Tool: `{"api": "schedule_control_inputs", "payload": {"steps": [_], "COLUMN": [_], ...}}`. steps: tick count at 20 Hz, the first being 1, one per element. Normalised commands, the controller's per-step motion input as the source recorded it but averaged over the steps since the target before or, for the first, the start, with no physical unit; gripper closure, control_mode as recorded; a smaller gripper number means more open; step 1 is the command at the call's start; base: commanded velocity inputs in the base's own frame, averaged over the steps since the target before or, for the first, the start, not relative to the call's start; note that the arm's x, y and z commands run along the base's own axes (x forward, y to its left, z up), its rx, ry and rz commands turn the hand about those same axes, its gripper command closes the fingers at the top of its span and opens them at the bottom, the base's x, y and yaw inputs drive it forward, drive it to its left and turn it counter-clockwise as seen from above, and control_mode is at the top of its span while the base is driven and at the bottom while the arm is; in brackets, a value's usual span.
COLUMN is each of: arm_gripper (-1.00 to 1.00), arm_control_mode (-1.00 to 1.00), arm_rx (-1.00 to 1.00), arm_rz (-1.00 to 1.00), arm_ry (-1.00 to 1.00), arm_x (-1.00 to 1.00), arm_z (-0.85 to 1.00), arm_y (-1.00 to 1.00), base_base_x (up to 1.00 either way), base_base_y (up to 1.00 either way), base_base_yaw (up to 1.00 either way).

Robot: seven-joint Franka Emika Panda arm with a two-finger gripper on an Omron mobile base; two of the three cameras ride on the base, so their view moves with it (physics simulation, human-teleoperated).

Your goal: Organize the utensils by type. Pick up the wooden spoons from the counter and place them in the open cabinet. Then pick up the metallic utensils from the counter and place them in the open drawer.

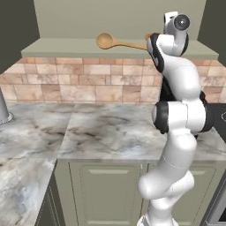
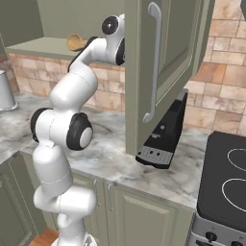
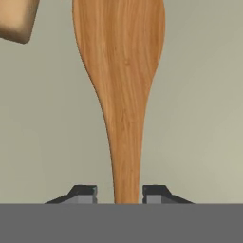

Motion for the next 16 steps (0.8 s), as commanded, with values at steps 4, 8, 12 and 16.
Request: {"api": "schedule_control_inputs", "payload": {"steps": [4, 8, 12, 16], "arm_gripper": [1.00, 1.00, -1.00, -1.00], "arm_control_mode": [-1.00, -1.00, -1.00, -1.00], "arm_rx": [0.02, 0.01, 0.00, 0.00], "arm_rz": [0.00, 0.00, 0.00, 0.00], "arm_ry": [0.00, 0.00, 0.00, 0.00], "arm_x": [0.11, 0.11, 0.04, 0.08], "arm_z": [-0.19, -0.18, -0.25, -0.27], "arm_y": [-0.01, -0.02, 0.00, 0.00], "base_base_x": [0.00, 0.00, 0.00, 0.00], "base_base_y": [0.00, 0.00, 0.00, 0.00], "base_base_yaw": [0.00, 0.00, 0.00, 0.00]}}
